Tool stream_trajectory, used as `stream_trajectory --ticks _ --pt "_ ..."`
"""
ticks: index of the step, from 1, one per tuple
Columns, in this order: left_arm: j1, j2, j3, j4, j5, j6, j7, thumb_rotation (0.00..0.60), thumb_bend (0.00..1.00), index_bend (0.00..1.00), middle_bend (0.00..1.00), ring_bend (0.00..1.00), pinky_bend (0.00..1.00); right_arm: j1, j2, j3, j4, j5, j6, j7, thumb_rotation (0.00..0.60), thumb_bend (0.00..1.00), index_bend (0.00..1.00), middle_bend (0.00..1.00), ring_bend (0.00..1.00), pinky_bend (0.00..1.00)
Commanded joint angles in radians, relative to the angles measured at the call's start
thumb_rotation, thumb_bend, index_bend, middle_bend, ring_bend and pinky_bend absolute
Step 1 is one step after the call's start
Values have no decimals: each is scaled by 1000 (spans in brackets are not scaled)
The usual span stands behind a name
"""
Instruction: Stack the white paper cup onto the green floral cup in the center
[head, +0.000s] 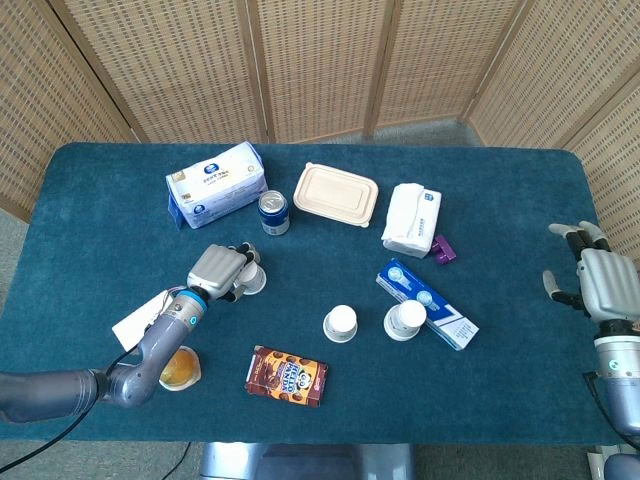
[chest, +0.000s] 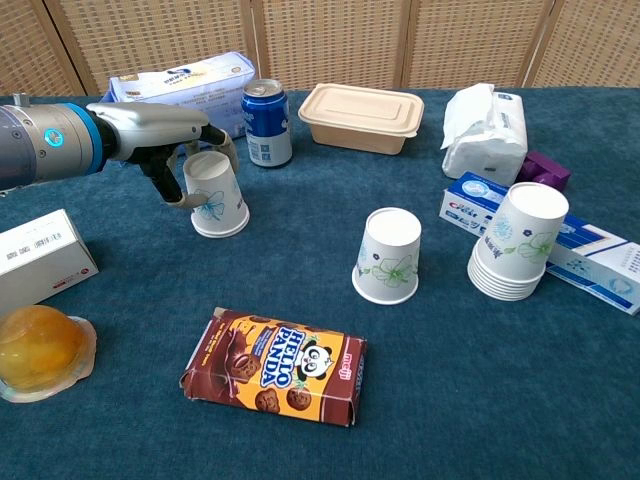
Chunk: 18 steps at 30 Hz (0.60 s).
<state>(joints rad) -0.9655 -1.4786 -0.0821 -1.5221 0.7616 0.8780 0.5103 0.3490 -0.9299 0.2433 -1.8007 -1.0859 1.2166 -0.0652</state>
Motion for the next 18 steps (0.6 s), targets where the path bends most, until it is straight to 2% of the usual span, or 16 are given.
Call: stream_trajectory --ticks 1,9,18 --pt "4 4 -4 -6 6 3 -6 600 425 293 246 392 496 0 0 0 -1 -1 0 0 600 449 200 248 115 507" --pt "20 44 -30 -60 50 23 -46 600 425 295 250 397 510 6 -5 3 4 6 -8 -8 600 449 201 249 115 508" --pt "33 129 -88 -190 128 21 -141 600 425 294 250 397 511 6 -1 5 -7 8 -3 -20 600 449 201 249 115 507"
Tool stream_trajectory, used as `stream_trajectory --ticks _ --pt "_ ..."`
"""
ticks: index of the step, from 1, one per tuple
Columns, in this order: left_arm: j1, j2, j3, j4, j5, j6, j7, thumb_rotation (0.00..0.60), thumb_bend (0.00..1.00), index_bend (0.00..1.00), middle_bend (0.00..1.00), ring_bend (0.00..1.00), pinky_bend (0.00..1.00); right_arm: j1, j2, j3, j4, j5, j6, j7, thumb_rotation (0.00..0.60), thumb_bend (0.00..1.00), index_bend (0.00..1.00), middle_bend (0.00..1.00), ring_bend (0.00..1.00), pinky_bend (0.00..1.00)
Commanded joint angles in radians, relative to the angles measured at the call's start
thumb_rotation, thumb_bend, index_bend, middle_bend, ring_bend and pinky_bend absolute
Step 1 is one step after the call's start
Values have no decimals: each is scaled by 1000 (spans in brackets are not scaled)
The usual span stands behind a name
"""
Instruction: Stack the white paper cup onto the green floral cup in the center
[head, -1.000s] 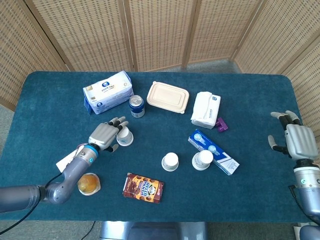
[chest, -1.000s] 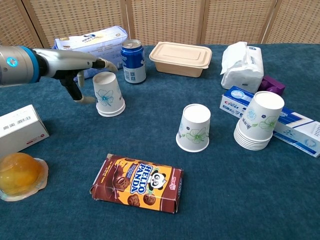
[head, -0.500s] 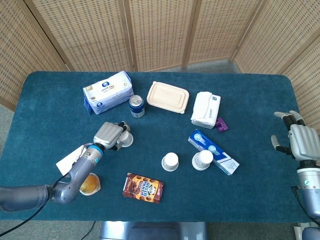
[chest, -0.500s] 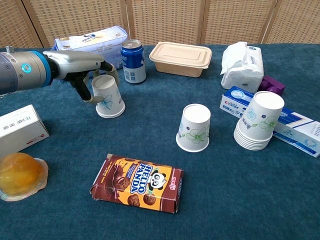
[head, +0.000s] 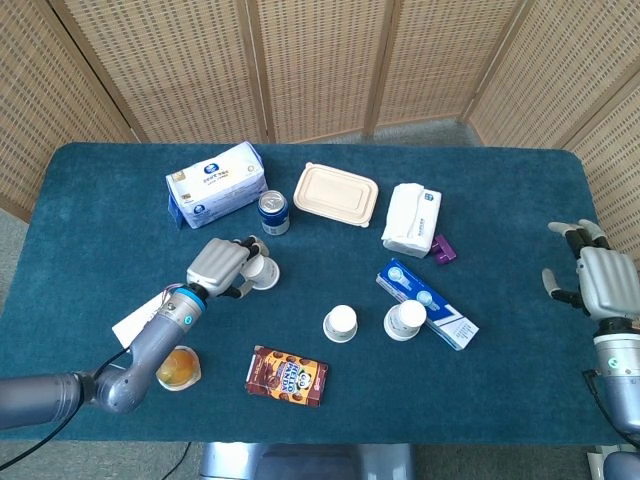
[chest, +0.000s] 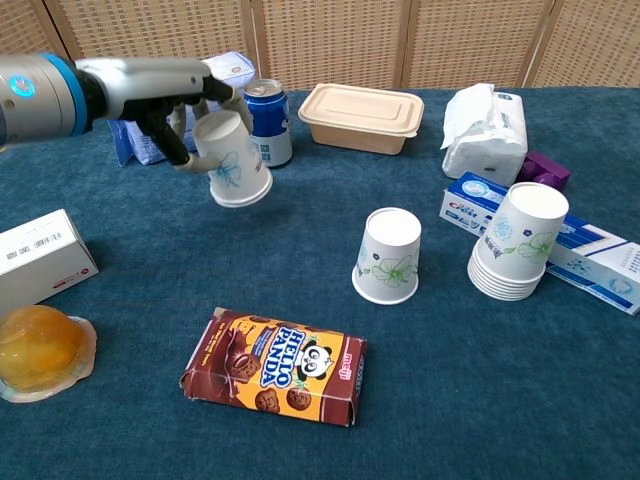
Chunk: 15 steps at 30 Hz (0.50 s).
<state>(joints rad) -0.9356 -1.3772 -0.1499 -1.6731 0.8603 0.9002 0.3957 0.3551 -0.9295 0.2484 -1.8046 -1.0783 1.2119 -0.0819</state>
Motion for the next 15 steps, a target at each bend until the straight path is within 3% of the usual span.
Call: stream_trajectory --ticks 1,15 --pt "2 33 -25 -50 39 -1 -33 600 425 294 250 396 511 0 -2 0 -4 0 3 -5 600 449 201 249 115 508" --pt "-67 52 -67 -173 80 -94 -84 600 425 294 250 397 509 -15 15 -1 -34 -18 25 3 600 450 201 250 115 507"
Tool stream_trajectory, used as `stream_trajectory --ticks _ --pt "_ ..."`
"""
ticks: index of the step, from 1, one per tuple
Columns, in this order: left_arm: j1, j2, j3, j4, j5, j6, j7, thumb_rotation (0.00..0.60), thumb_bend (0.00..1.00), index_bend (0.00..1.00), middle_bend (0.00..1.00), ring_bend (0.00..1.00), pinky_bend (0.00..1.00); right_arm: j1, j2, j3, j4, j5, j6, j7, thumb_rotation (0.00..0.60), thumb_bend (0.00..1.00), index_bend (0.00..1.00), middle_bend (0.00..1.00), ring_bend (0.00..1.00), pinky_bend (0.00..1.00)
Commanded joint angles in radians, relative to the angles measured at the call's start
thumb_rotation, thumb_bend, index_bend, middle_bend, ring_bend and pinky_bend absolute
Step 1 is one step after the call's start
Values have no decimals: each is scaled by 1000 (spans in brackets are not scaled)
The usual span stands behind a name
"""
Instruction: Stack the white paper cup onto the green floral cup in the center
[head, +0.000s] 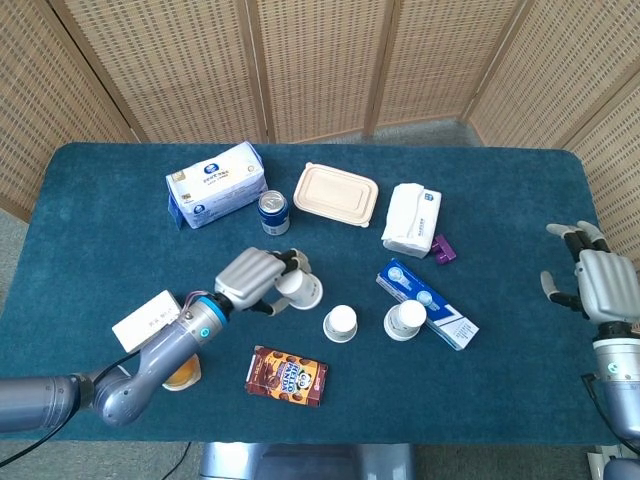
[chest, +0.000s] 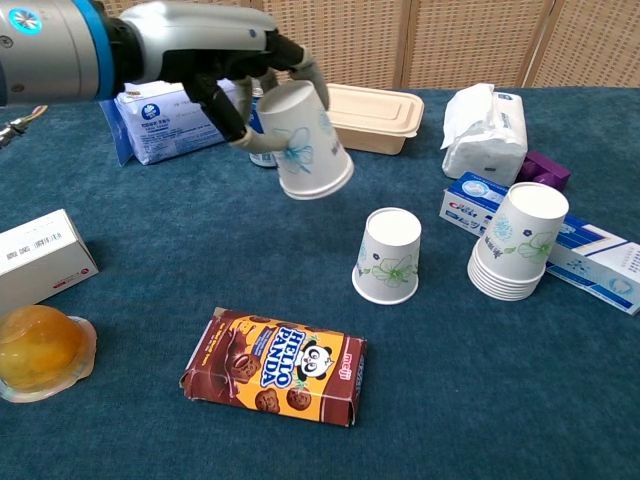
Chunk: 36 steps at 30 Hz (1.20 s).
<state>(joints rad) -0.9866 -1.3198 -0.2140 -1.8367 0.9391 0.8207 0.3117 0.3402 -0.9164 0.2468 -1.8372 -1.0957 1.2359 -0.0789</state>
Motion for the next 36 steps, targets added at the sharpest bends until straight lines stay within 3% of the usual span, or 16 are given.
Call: stream_trajectory --ticks 1,36 --pt "-21 -8 -3 -12 1 -18 2 600 426 294 250 397 508 -2 3 0 -3 -1 2 0 600 450 201 250 115 507" --pt "-170 -128 33 55 -107 -47 72 600 426 293 249 389 498 -42 36 -6 -11 -23 26 47 600 450 201 250 116 508"
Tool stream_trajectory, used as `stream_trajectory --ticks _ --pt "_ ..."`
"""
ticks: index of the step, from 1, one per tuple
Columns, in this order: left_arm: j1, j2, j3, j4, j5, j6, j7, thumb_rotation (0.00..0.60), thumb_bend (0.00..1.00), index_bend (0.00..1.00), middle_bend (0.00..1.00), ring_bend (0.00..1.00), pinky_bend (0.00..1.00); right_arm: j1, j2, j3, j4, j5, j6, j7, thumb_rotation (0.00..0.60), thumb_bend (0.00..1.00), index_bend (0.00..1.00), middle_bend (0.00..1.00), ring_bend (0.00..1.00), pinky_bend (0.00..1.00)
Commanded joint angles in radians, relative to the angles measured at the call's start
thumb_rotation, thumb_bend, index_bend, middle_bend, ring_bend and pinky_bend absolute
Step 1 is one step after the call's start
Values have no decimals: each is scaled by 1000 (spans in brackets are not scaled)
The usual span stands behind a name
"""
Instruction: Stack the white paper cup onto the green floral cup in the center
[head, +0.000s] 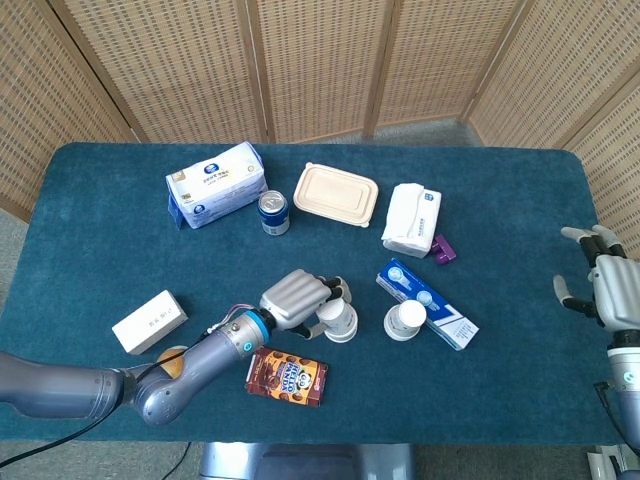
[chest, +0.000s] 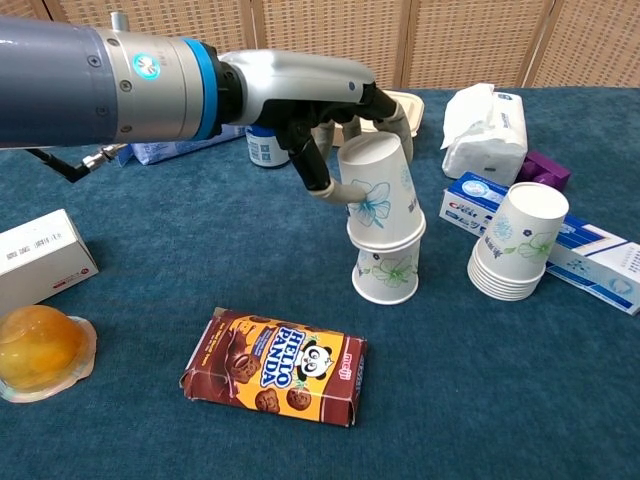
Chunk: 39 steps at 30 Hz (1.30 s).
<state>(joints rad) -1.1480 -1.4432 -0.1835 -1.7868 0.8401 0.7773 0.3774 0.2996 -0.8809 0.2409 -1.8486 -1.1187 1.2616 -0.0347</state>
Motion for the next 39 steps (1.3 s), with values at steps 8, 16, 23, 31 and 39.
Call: stream_trajectory --ticks 8,16,23,31,39 --pt "-66 5 51 4 -103 -34 87 600 425 131 92 205 362 -8 2 -1 6 -3 1 16 600 449 200 251 115 508" --pt "-142 10 130 -8 -249 -16 191 600 426 0 0 0 96 -6 -5 -1 17 -3 -7 23 600 451 201 251 115 508" --pt "-99 65 147 -56 -222 68 167 600 425 0 0 0 99 -2 -7 5 22 -5 -7 24 600 450 200 251 115 508" --pt "36 188 182 -155 -86 206 95 600 425 0 0 0 104 4 -14 8 24 -20 -3 22 600 450 201 251 115 508" --pt "235 306 242 -230 106 396 0 600 425 0 0 0 104 10 -35 2 39 -45 14 -18 600 448 200 251 115 491"
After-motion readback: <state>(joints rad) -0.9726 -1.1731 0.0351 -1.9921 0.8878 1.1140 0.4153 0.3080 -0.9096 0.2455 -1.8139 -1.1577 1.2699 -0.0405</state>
